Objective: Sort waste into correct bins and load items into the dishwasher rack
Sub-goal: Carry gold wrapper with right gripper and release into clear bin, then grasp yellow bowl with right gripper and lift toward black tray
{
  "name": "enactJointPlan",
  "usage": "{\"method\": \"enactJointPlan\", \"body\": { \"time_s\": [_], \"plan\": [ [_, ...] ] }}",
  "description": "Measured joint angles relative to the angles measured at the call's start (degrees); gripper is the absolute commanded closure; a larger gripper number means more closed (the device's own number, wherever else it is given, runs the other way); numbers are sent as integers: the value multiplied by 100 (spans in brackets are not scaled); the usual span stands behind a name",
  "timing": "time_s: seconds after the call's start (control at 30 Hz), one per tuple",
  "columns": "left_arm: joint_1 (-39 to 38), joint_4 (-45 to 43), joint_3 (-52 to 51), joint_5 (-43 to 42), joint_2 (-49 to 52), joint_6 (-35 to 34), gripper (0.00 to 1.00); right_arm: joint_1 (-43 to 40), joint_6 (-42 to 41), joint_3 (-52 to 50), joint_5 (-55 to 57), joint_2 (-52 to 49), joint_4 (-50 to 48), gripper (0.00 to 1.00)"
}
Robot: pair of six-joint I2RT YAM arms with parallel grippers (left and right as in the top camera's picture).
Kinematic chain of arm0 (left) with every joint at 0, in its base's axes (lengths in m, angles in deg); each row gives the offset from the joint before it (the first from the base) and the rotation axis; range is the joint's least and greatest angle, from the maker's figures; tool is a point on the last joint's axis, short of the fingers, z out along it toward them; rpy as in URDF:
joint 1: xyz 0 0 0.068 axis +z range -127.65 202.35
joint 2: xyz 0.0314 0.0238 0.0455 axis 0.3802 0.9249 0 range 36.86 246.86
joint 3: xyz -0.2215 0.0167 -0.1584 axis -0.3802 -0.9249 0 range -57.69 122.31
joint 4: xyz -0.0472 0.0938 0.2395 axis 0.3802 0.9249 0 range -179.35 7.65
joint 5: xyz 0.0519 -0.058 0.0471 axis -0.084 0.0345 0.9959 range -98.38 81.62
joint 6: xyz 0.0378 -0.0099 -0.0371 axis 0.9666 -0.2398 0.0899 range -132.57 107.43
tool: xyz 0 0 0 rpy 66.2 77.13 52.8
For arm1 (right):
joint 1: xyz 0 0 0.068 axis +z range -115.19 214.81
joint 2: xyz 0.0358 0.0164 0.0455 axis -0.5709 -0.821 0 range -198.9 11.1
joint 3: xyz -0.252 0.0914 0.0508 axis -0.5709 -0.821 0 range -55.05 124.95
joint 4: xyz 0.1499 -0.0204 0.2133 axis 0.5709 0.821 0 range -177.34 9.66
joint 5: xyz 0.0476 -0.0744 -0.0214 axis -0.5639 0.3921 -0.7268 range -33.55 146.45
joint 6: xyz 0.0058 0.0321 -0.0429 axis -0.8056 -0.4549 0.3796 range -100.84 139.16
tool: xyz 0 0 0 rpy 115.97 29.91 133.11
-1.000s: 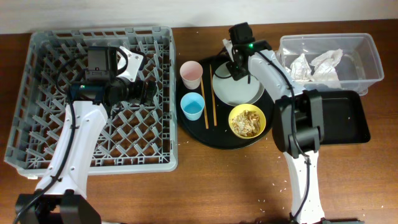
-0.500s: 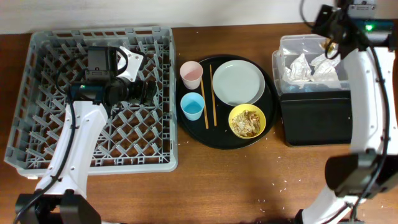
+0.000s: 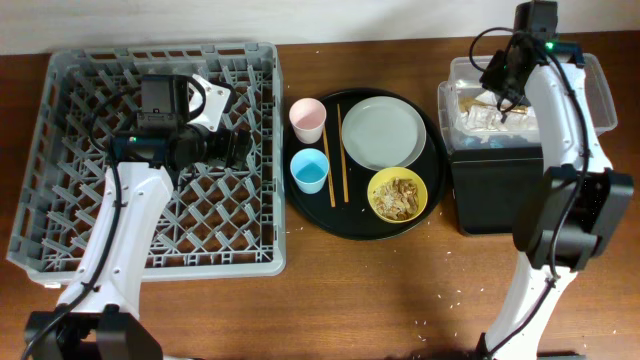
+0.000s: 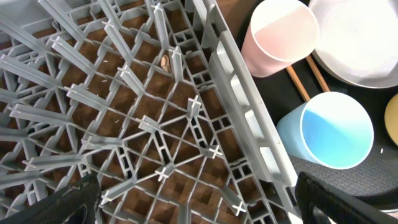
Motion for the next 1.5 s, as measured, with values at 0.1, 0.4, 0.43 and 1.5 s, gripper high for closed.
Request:
{"method": "enactJointPlan", "body": {
  "time_s": [0.1, 0.4, 0.43, 1.5],
  "plan": [
    [0, 4, 0, -2, 0, -2, 1, 26, 442, 4, -787, 555, 385, 58],
    [0, -2, 0, 0, 0, 0, 1, 925, 892, 164, -1641, 2507, 2188, 57],
    [0, 2, 0, 0, 0, 0, 1, 1147, 907, 192, -1602, 2662, 2542, 57],
    [0, 2, 0, 0, 0, -2, 1, 3392, 1823, -4496, -942, 2122, -715, 64]
  ]
}}
